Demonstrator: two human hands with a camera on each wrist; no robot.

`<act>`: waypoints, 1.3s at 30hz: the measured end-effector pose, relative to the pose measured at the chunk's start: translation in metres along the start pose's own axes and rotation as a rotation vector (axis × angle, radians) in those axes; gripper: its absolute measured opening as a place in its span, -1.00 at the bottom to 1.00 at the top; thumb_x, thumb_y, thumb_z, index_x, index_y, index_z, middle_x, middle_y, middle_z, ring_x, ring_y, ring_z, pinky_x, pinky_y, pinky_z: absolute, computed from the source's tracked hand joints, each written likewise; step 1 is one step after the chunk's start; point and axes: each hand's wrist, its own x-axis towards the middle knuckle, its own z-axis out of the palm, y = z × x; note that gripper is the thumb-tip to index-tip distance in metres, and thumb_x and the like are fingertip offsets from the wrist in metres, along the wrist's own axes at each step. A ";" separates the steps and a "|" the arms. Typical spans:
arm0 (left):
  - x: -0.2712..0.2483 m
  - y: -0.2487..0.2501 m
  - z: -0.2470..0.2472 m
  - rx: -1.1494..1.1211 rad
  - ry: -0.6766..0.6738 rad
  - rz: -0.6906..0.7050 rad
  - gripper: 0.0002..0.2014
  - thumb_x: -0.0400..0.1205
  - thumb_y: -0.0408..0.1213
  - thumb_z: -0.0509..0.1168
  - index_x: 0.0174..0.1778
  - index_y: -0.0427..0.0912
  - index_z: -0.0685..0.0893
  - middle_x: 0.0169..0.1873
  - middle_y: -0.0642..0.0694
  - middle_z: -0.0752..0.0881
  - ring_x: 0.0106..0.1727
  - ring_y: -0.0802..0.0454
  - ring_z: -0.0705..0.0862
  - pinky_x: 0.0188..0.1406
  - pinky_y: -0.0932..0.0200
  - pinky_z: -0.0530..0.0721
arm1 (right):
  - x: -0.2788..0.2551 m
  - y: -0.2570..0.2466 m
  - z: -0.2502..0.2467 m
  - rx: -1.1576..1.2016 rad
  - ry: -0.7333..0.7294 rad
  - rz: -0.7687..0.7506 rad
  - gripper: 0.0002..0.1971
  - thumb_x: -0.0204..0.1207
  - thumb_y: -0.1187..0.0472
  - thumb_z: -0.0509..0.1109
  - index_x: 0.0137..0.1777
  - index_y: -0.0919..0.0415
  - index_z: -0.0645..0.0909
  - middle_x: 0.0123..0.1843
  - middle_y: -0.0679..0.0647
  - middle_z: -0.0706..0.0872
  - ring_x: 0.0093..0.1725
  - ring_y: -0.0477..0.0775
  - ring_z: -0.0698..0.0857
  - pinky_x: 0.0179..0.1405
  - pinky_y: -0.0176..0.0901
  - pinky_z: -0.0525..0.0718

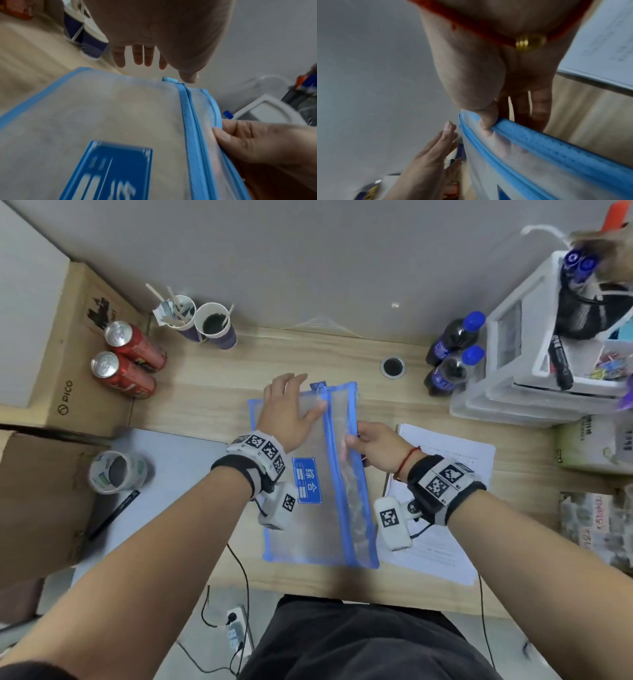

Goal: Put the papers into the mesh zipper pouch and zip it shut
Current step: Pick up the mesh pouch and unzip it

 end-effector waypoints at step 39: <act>-0.083 0.154 -0.040 -0.003 0.079 0.166 -0.75 0.65 0.07 0.20 -0.28 0.09 0.63 -0.36 0.07 0.76 -0.25 0.08 0.66 -0.14 0.03 0.66 | -0.129 -0.038 -0.084 -0.529 0.171 -0.303 -0.69 0.59 0.11 0.36 -0.41 0.03 0.71 -0.52 0.06 0.56 -0.48 -0.04 0.45 -0.34 -0.14 0.57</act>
